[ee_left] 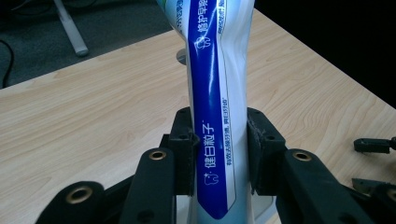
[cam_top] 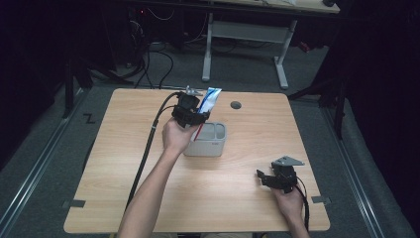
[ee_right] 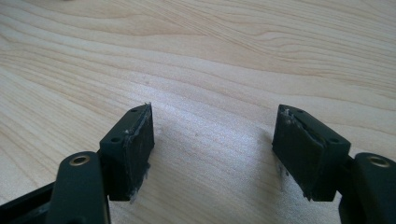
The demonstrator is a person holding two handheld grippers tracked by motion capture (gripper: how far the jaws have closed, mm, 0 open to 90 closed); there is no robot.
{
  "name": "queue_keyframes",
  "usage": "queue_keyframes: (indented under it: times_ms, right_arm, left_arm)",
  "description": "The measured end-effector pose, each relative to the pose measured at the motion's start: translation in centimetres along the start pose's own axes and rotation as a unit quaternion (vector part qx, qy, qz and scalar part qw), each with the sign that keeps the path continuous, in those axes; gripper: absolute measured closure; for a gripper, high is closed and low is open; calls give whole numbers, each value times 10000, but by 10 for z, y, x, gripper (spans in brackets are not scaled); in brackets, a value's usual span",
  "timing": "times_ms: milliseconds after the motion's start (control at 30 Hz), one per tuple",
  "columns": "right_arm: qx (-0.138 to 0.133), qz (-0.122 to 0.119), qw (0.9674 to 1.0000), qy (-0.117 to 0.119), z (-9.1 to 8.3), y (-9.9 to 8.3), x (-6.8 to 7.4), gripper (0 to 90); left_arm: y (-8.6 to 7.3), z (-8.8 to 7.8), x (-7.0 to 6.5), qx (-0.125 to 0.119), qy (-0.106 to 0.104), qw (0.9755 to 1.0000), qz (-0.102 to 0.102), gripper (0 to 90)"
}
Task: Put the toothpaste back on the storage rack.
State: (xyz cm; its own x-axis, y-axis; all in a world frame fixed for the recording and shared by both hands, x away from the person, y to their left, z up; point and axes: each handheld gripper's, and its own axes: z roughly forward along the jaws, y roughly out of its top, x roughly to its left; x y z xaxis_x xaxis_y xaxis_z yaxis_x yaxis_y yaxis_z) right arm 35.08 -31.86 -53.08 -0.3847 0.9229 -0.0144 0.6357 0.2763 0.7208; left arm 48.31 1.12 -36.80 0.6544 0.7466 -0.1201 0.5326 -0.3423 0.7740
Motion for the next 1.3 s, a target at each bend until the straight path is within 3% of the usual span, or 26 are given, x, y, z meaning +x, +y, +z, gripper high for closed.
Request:
queue_keyframes:
  times_ms: [467,833,1300]
  right_arm:
    - [1,-7,10000,-4,0,0,0,291]
    - [2,-4,10000,-3,0,0,0,292]
    - [4,-8,10000,-2,0,0,0,292]
  left_arm:
    - [16,24,-2,-232,23,9997,-58,682]
    - [16,38,1,-315,67,9992,-221,678]
    - [13,45,2,-319,174,9992,-172,672]
